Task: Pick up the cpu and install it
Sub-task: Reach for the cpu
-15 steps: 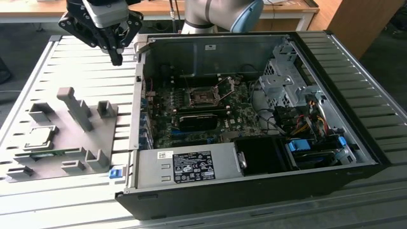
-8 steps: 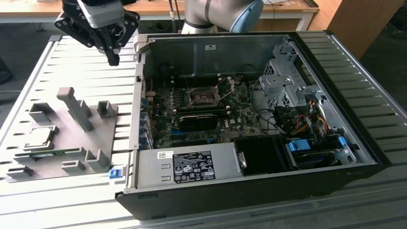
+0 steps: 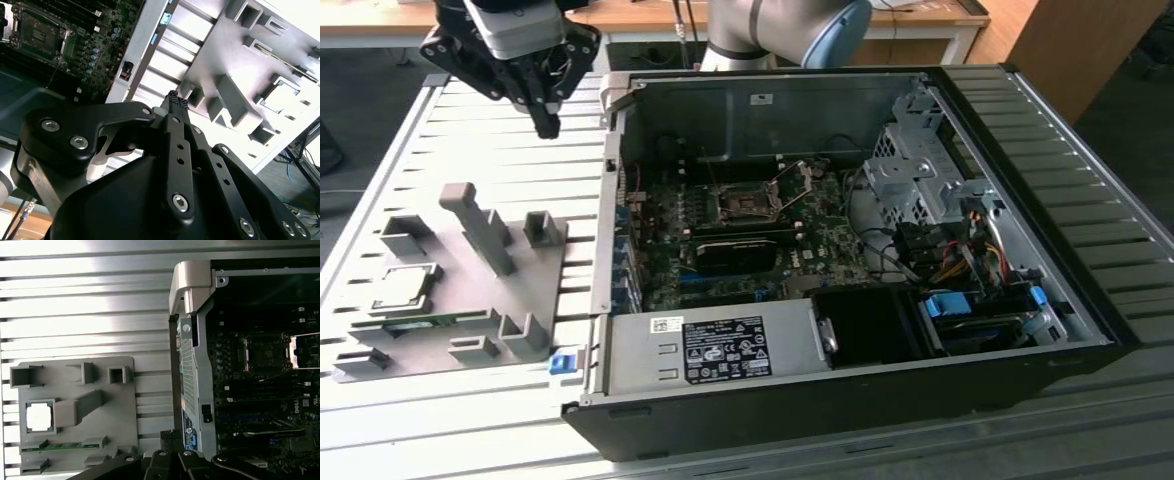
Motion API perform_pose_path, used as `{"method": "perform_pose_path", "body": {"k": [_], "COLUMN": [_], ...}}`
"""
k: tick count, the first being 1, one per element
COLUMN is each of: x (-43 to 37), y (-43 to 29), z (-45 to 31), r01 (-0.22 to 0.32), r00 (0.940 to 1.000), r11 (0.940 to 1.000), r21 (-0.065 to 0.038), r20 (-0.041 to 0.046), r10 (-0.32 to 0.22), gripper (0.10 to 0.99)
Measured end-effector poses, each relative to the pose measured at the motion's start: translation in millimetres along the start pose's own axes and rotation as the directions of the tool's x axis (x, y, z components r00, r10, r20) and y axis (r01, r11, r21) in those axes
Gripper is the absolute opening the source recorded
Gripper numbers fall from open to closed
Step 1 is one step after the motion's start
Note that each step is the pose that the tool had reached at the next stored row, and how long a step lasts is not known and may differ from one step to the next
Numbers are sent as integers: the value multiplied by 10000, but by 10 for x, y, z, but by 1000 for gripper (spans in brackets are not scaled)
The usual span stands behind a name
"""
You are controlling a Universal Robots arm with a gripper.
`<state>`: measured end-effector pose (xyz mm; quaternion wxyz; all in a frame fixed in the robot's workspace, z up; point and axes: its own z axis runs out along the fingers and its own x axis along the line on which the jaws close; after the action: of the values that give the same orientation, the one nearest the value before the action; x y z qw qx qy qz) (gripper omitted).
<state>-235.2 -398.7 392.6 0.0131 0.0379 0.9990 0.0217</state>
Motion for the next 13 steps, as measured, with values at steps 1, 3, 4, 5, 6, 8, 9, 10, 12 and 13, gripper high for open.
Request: {"method": "perform_pose_path", "body": {"k": [1,3,4,5,6,8,9,10,12,13], "x": [11,32,43,55,65,86,97,108,130,140], "y": [-1,-3,-3,-4,-5,-6,-7,-8,-10,-11], "z": [0,0,-1,-1,-1,-2,-2,-2,-3,-3], "r01": [0,0,0,0,0,-1,0,-1,0,0], "r00": [10000,10000,10000,10000,10000,10000,10000,10000,10000,10000], "r11": [10000,10000,10000,10000,10000,10000,10000,10000,10000,10000], "r21": [0,-1,0,0,-1,-1,-1,0,0,-1], "r20": [0,1,0,0,1,0,0,0,0,1], "r10": [0,0,0,0,0,1,0,1,0,0], "gripper": [106,106,106,106,106,106,106,106,106,106]}}
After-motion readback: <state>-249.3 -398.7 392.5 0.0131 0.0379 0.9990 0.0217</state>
